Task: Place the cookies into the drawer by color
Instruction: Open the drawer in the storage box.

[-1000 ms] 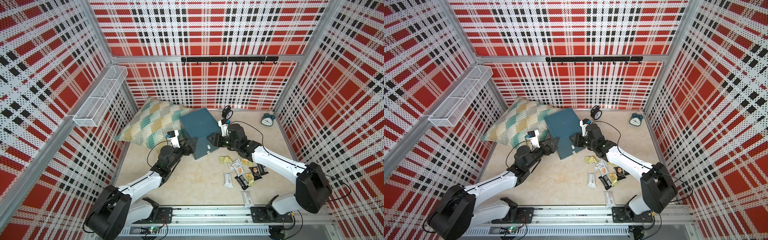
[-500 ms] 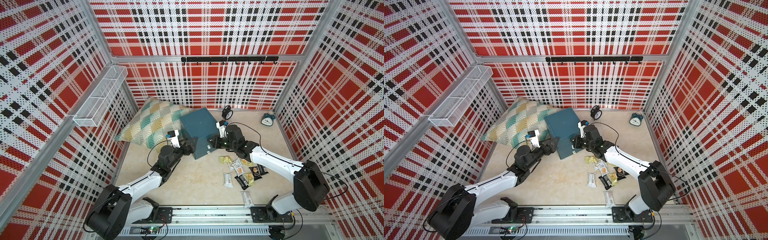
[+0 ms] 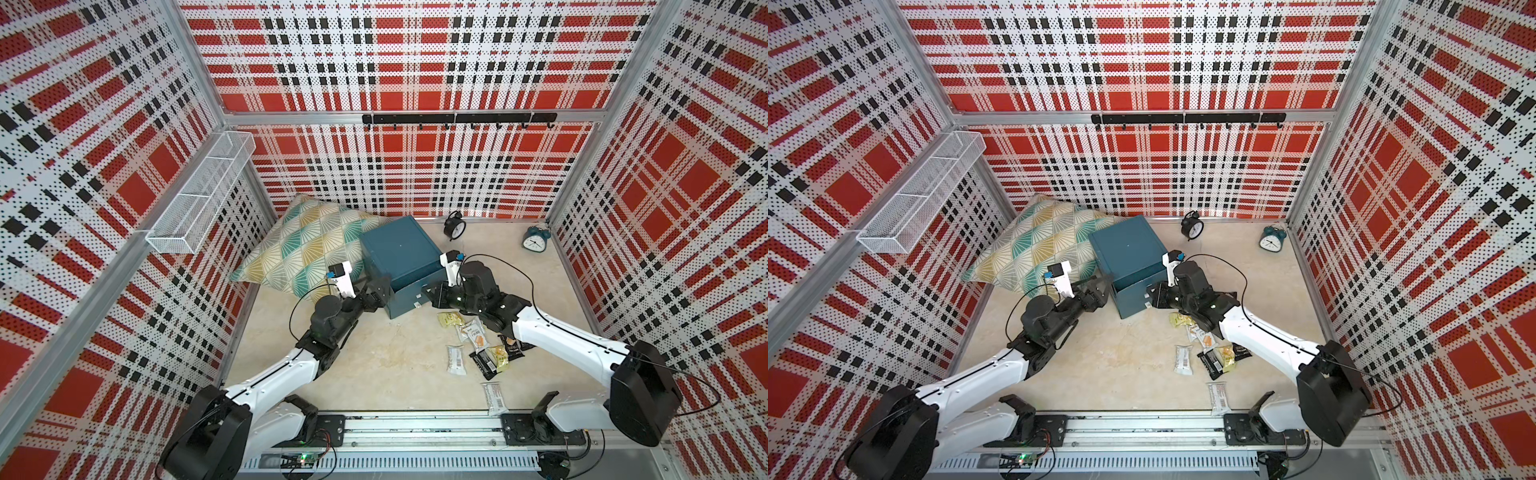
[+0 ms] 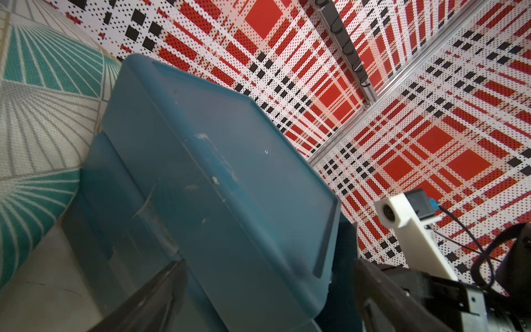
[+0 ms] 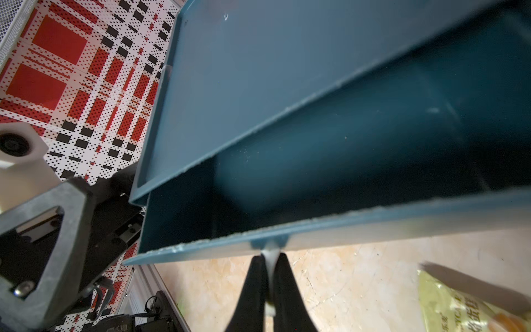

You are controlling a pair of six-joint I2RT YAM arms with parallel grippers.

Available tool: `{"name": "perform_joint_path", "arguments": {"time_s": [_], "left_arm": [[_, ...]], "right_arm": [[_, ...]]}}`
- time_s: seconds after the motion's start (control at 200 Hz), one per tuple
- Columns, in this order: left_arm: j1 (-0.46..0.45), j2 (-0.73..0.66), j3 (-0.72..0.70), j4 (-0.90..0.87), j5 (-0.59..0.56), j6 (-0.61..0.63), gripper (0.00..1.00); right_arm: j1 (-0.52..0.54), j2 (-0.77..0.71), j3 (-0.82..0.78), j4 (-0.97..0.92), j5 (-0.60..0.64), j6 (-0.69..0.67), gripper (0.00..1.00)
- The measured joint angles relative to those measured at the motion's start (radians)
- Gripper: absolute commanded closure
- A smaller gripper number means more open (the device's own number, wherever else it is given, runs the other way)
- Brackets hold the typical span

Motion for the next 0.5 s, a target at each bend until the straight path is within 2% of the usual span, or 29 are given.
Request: {"name": "perform_joint_path", "arguments": {"time_s": [0.205, 0.371, 0.406, 0.456, 0.501], "left_arm": [[-0.034, -0.027, -0.006, 0.0, -0.025, 0.025, 0.05], [-0.128, -0.014, 0.007, -0.026, -0.076, 0.093, 0.04], [-0.151, -0.009, 0.018, -0.042, -0.099, 0.113, 0.04], [-0.185, 0.002, 0.037, -0.065, -0.132, 0.144, 0.04], [-0.206, 0.008, 0.055, -0.087, -0.159, 0.166, 0.04]], "right_arm": [[0.016, -0.13, -0.1, -0.025, 0.034, 0.017, 1.0], [0.016, -0.207, -0.156, -0.047, 0.058, 0.03, 0.97], [0.016, -0.214, -0.159, -0.051, 0.061, 0.031, 0.93], [0.016, -0.22, -0.161, -0.056, 0.064, 0.033, 0.77], [0.016, -0.222, -0.161, -0.059, 0.069, 0.031, 0.69]]}}
